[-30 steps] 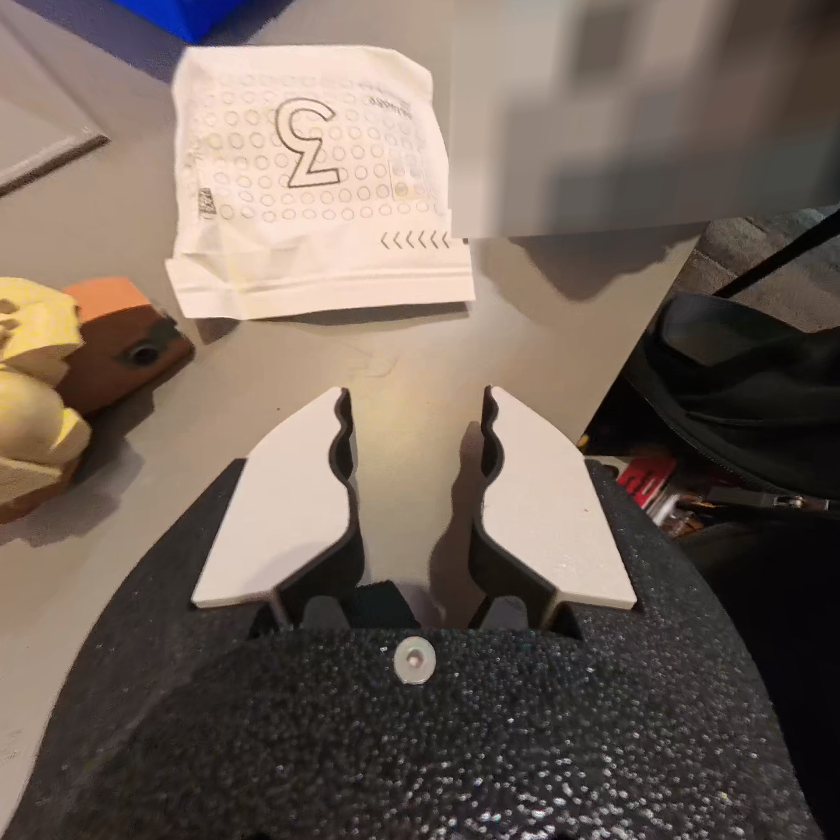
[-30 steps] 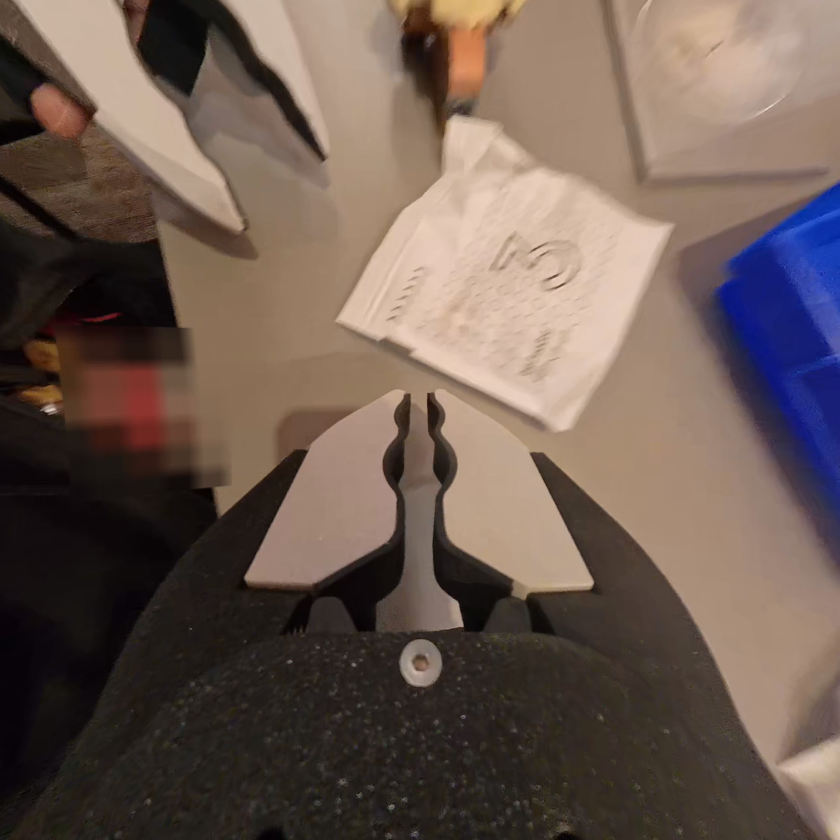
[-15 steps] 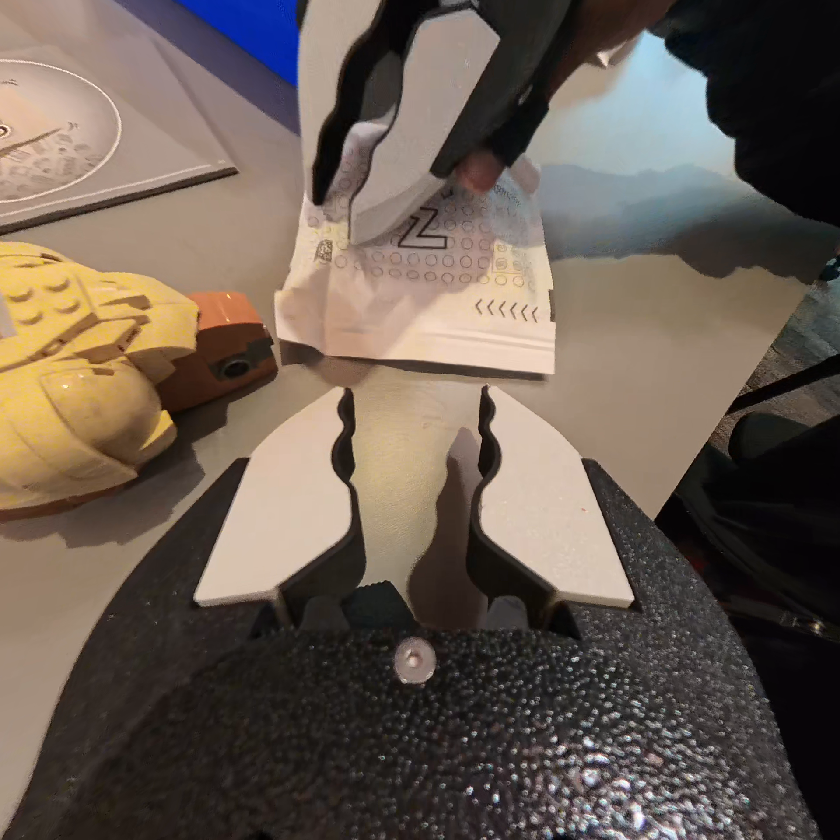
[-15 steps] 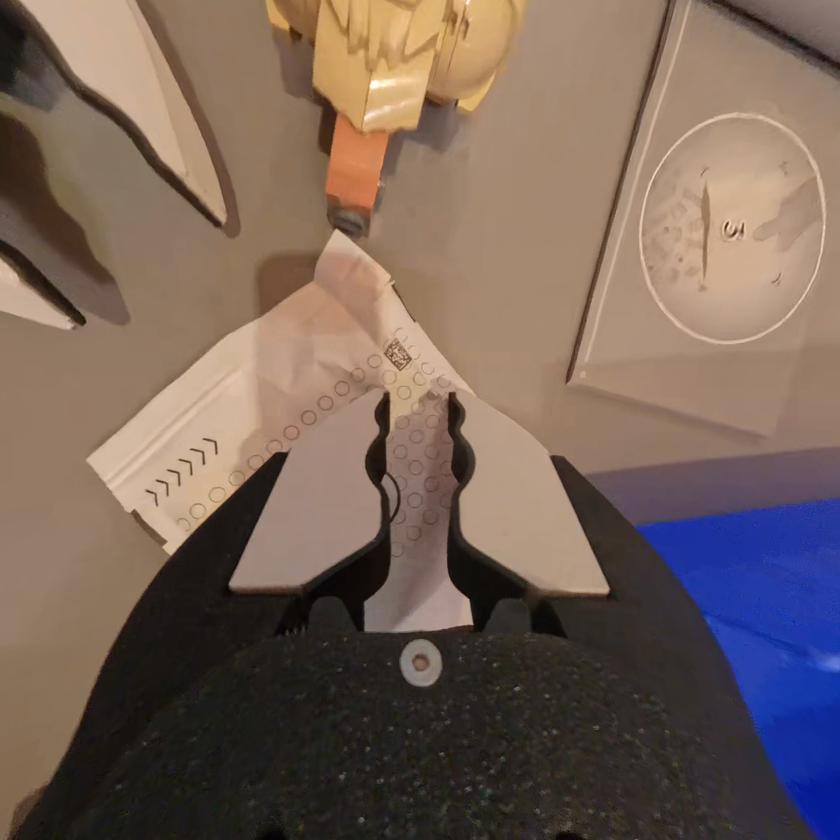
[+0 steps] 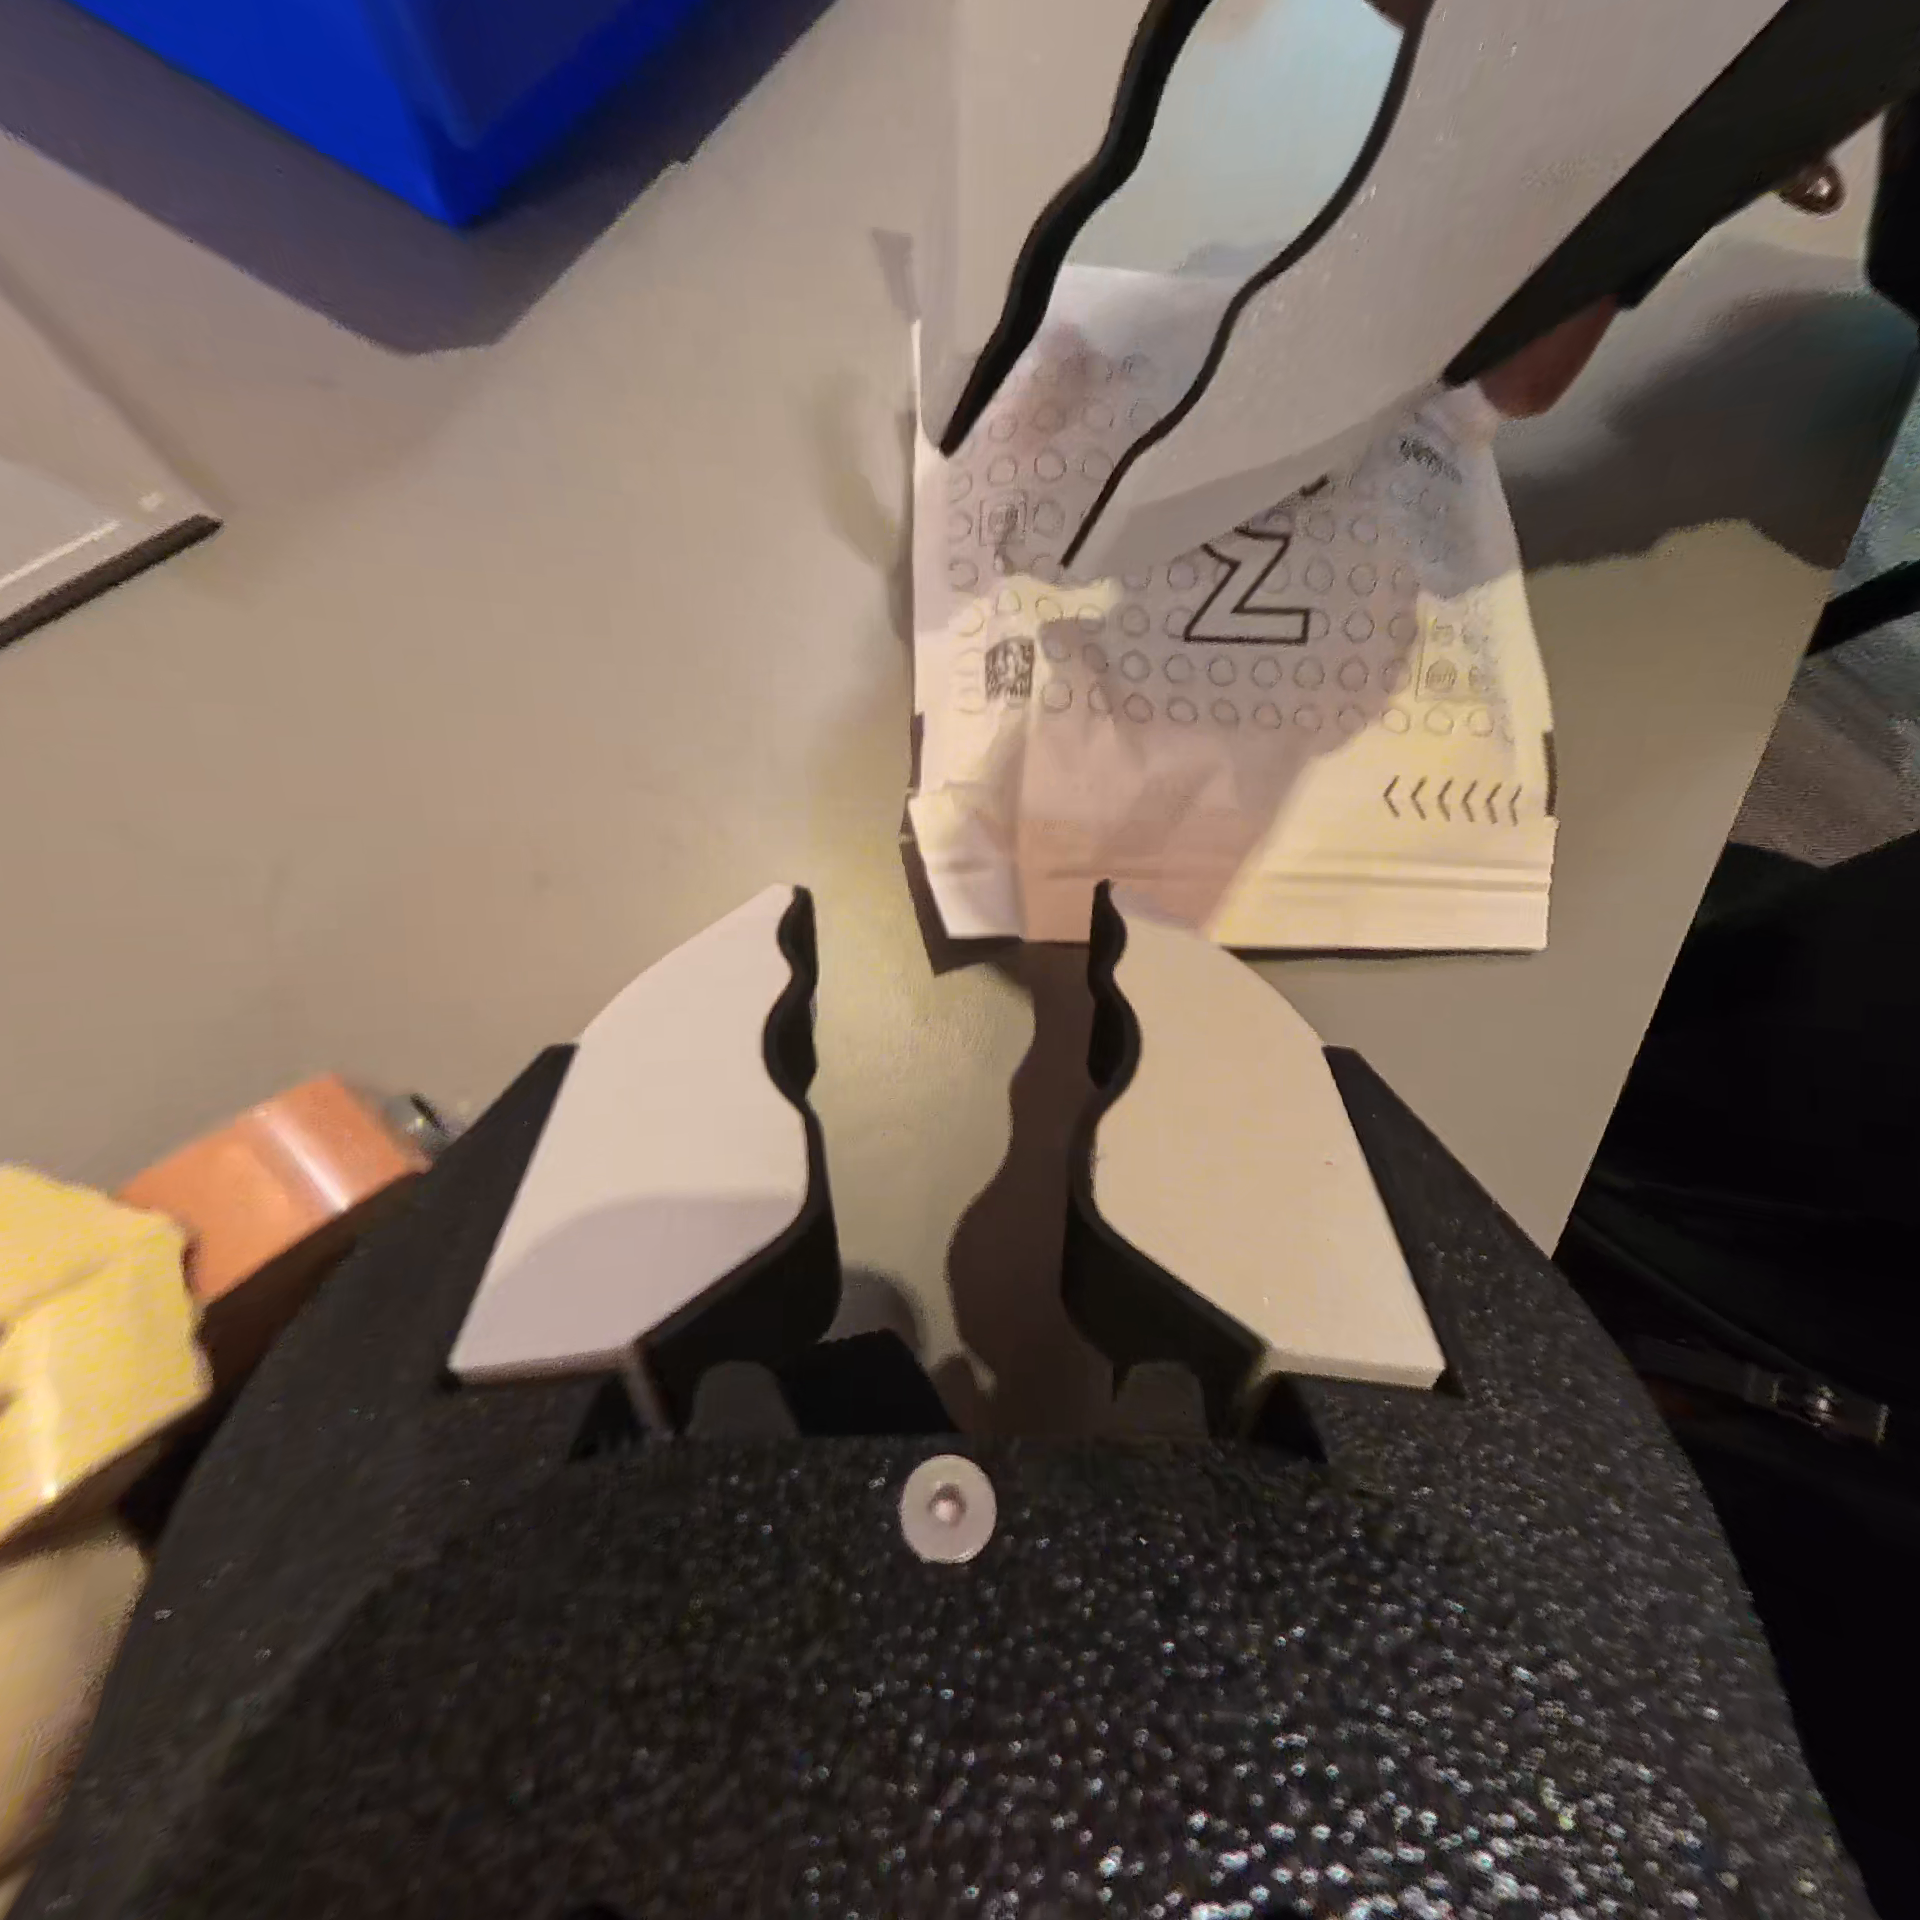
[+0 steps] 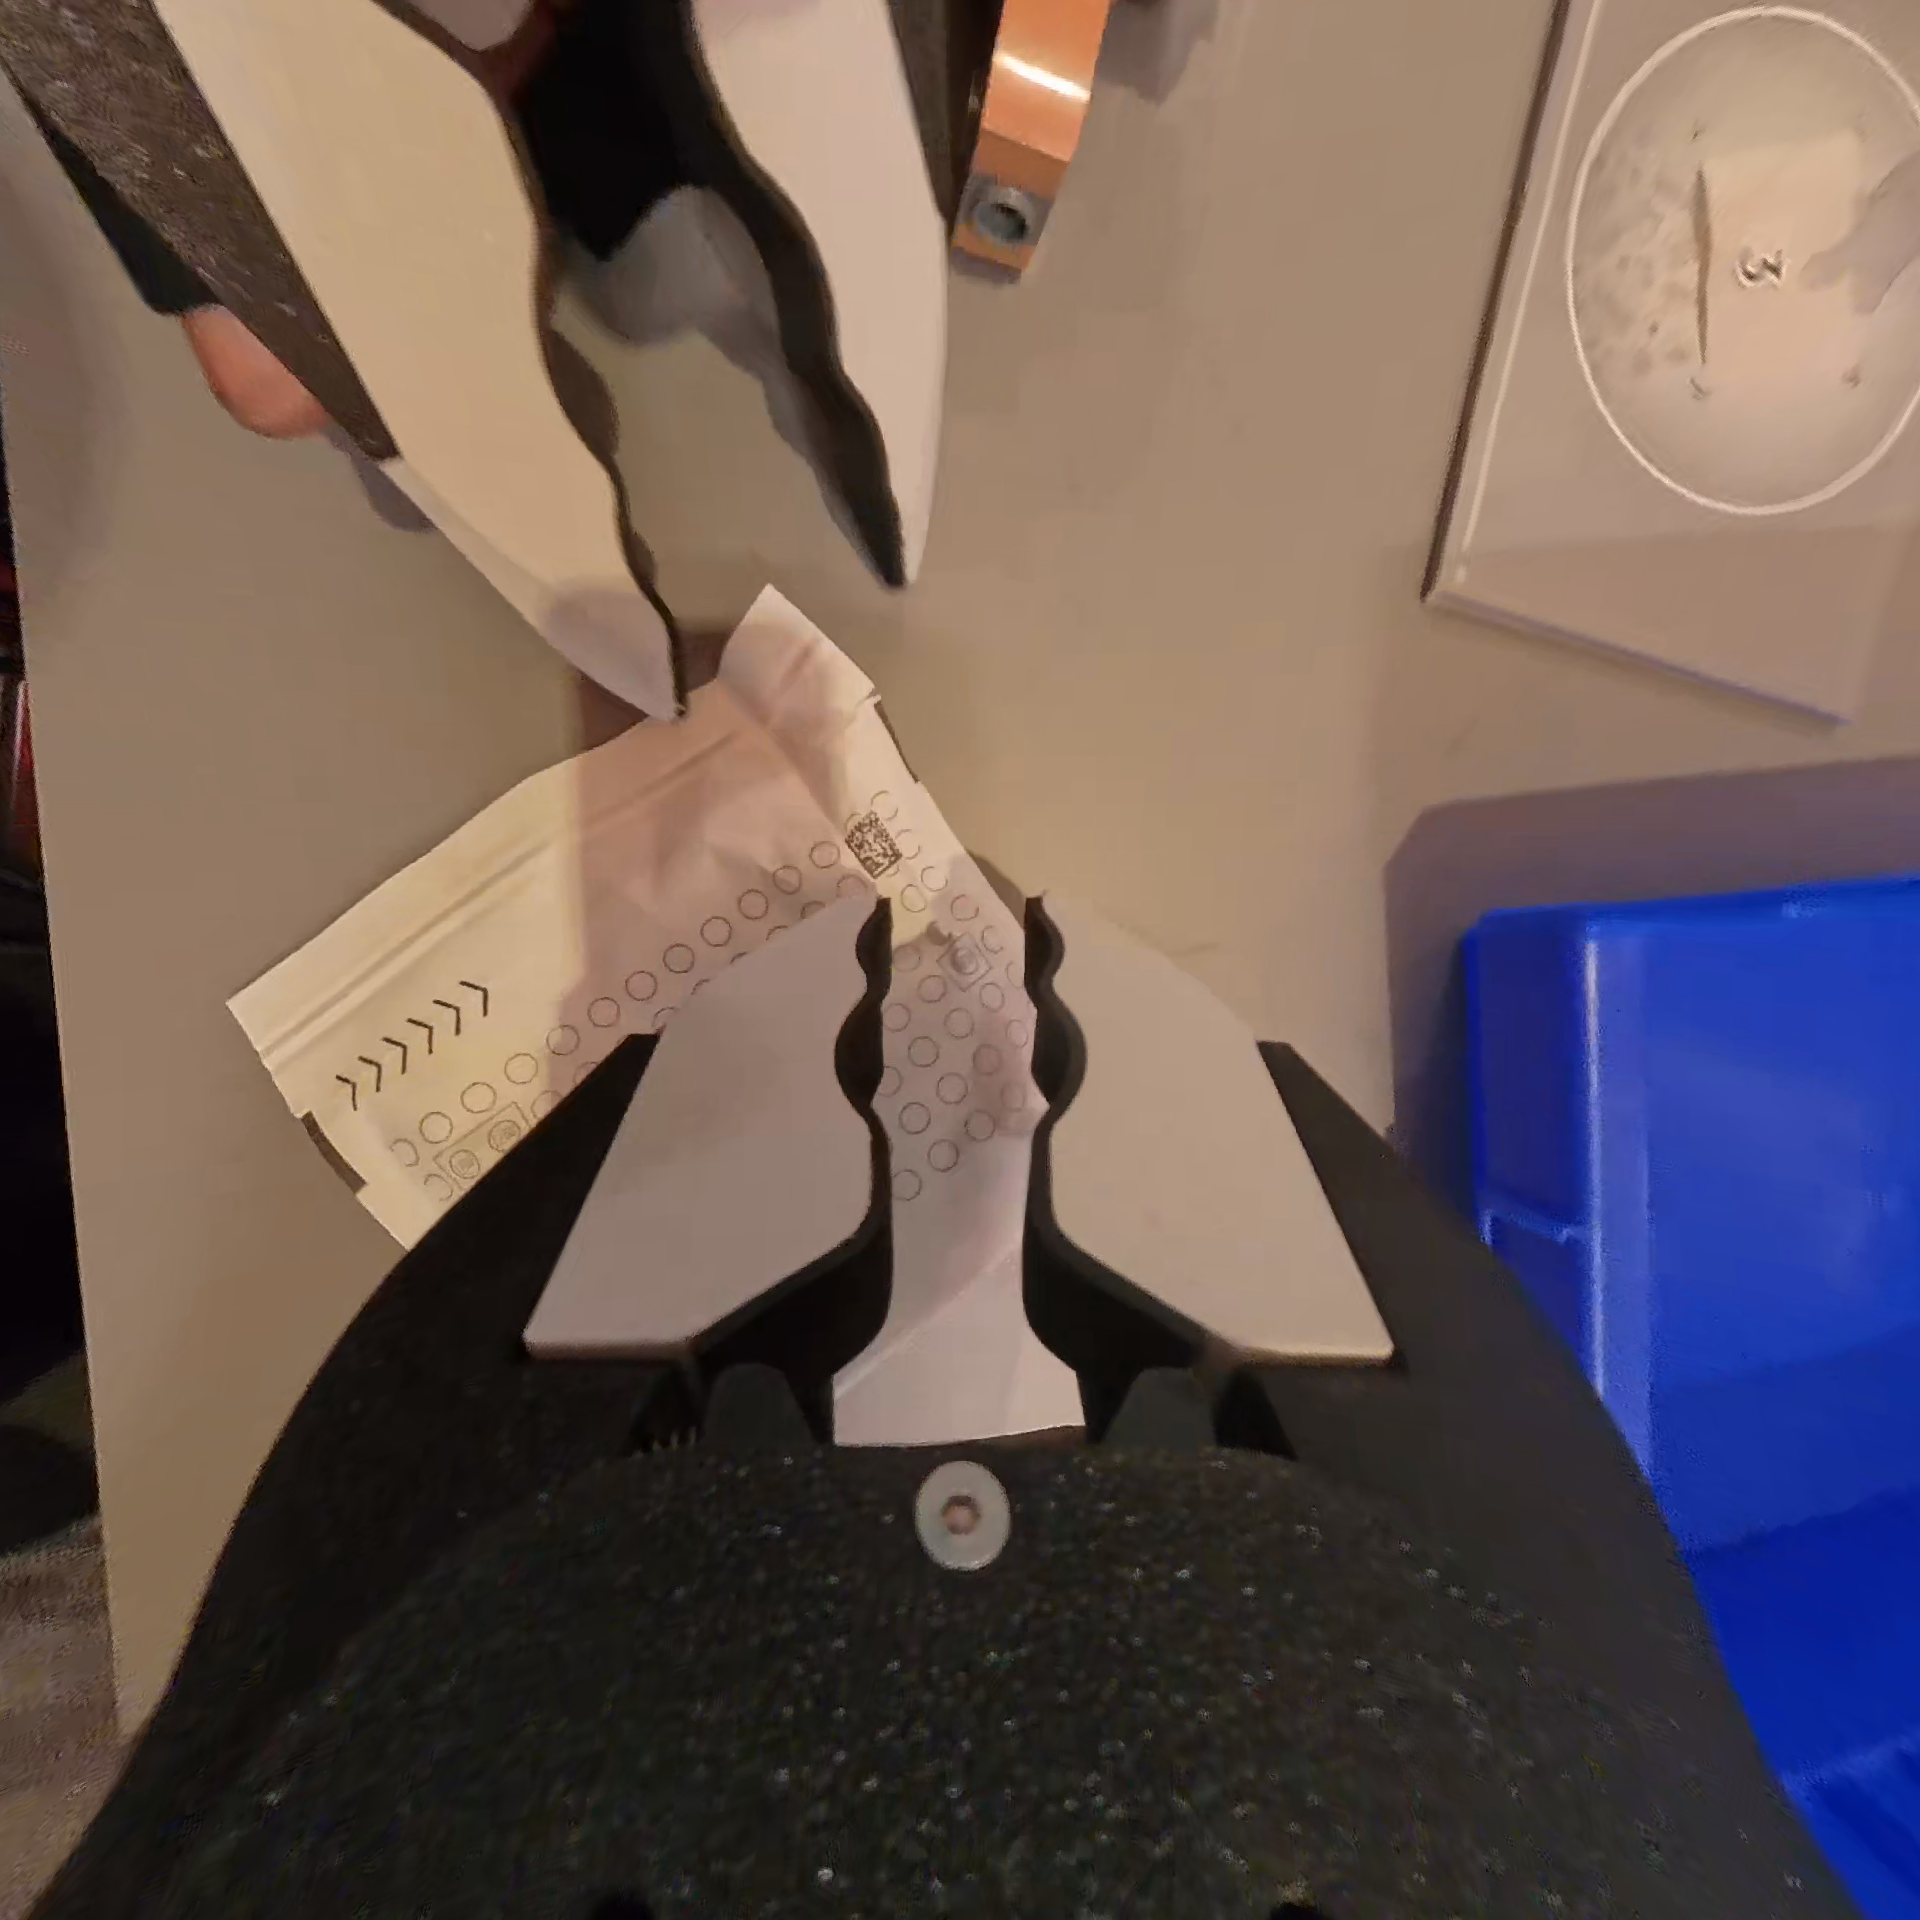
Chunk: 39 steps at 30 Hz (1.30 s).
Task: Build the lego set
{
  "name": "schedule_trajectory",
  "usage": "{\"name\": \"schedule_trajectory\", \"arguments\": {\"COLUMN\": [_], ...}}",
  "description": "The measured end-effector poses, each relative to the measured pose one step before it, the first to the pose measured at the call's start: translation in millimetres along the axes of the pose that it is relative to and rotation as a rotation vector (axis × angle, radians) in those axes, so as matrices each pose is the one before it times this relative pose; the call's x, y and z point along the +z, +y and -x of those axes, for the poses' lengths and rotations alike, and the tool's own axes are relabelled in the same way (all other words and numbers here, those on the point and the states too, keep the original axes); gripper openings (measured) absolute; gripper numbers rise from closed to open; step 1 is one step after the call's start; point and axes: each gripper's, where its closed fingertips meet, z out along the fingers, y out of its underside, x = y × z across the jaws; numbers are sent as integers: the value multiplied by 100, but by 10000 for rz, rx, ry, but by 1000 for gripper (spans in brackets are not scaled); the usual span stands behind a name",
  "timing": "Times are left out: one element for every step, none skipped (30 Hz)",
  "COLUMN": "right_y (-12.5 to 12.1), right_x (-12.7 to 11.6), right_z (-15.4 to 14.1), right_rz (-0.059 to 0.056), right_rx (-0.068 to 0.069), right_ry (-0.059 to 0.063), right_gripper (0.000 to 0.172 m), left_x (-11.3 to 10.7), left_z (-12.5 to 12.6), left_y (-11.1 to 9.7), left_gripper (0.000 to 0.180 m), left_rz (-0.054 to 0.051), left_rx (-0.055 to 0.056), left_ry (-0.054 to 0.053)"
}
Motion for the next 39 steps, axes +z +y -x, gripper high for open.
{"name": "schedule_trajectory", "arguments": {"right_y": [-175, -167, -54, 51, 99, 133, 102, -2, -57, -8, 52, 14, -128, -213, -212, -191, -130, -21, 119, 62, -19, 102, 141, 83, 72, 73, 71, 62, 91, 109, 70, 20, 7, -14, -7, -16, 9, 25, 67], "right_x": [132, 296, 434, 509, 521, 439, 301, 117, -20, -115, -173, -211, -251, -246, -204, -125, -39, 58, 138, 165, 125, 143, 144, 113, 100, 80, 44, 5, 32, 46, 61, 41, 18, -14, -9, -28, -34, -24, -38], "right_z": [117, 318, 452, 421, 217, 101, 101, 86, 65, -25, -101, -86, -48, 16, 99, 127, 21, -14, 15, 68, 133, 56, -17, -11, 0, -9, -21, -37, 18, 60, 67, 30, 25, 14, -2, 3, -7, 15, 20], "right_rz": [27, 2, 47, 82, 87, 75, 37, -49, -90, -55, -20, -44, -136, -191, -174, -144, -105, -40, 19, -49, -118, -42, -3, -46, -53, -56, -59, -59, -22, 3, 4, -25, -23, -22, -27, -45, -42, -38, -16], "right_rx": [-248, -248, -208, -185, -152, -122, -86, -39, -29, -74, -97, -101, -118, -111, -82, -75, -63, -14, 37, 34, 64, 142, 179, 214, 232, 229, 176, 90, 42, 52, 50, 45, 16, 6, 4, -8, 12, 34, 33], "right_ry": [-256, -366, -449, -401, -249, -147, -125, -106, -62, 38, 108, 100, 82, 50, -24, -49, -3, -9, -65, -97, -138, -106, -72, -82, -98, -87, -45, -11, -14, -44, -36, -16, 5, 25, 28, 35, 39, 1, -11], "right_gripper": [22, 21, 21, 20, 19, 19, 18, 19, 19, 19, 19, 20, 20, 19, 18, 18, 17, 17, 17, 16, 15, 14, 14, 13, 13, 13, 13, 13, 13, 13, 13, 13, 13, 12, 12, 12, 12, 12, 12], "left_x": [190, 195, 217, 234, 241, 149, 129, 69, 31, 42, 50, 47, 54, 79, 24, -11, -41, -77, -95, -67, -39, 10, 61, 90, 100, 101, 88, 67, 45, 42, 20, -2, -4, 41, 56, 109, 195, 115, 94], "left_z": [-63, -47, -34, -83, -132, -178, -91, 79, 82, -205, -302, -245, -130, 70, 121, 160, 94, 22, -10, 29, 49, 73, 70, 40, 19, 12, 28, 53, 8, -55, -88, 65, 257, 77, -158, -165, -213, -454, -141], "left_y": [-294, -184, -48, 87, 131, -75, -33, 33, 129, 45, 18, -138, -148, -78, -133, -178, -178, -269, -343, -230, -101, 43, 131, 106, 72, 68, 17, -5, 1, 14, 66, 27, 3, 113, -21, 8, 149, -61, -43], "left_gripper": [48, 46, 44, 43, 40, 34, 28, 23, 15, 14, 12, 6, 0, 0, 0, 0, 0, 0, 0, 0, 0, 0, 0, 0, 0, 0, 0, 0, 1, 4, 7, 10, 19, 21, 19, 18, 16, 7, 5], "left_rz": [49, 100, 147, 213, 192, 27, 50, 96, 156, 107, 128, 21, 39, 116, 99, 98, 104, 38, -31, 12, 27, 55, 54, 10, -6, -19, -49, -75, -85, -57, 11, 17, 15, 115, 34, 48, 132, -9, -13], "left_rx": [-57, -34, -52, -53, 4, 27, 11, 97, 194, 225, 186, 282, 347, 408, 454, 527, 580, 634, 663, 540, 421, 330, 206, 171, 115, 18, -41, -92, -194, -304, -353, -345, -322, -230, -186, -182, -195, -238, -179], "left_ry": [90, 82, 75, 89, 87, 80, 20, -84, -67, 124, 196, 126, 45, -85, -117, -133, -85, -42, -27, -26, 21, 30, 38, 23, 17, 14, -4, -25, 1, 61, 101, 7, -135, -17, 112, 108, 140, 320, 92]}}
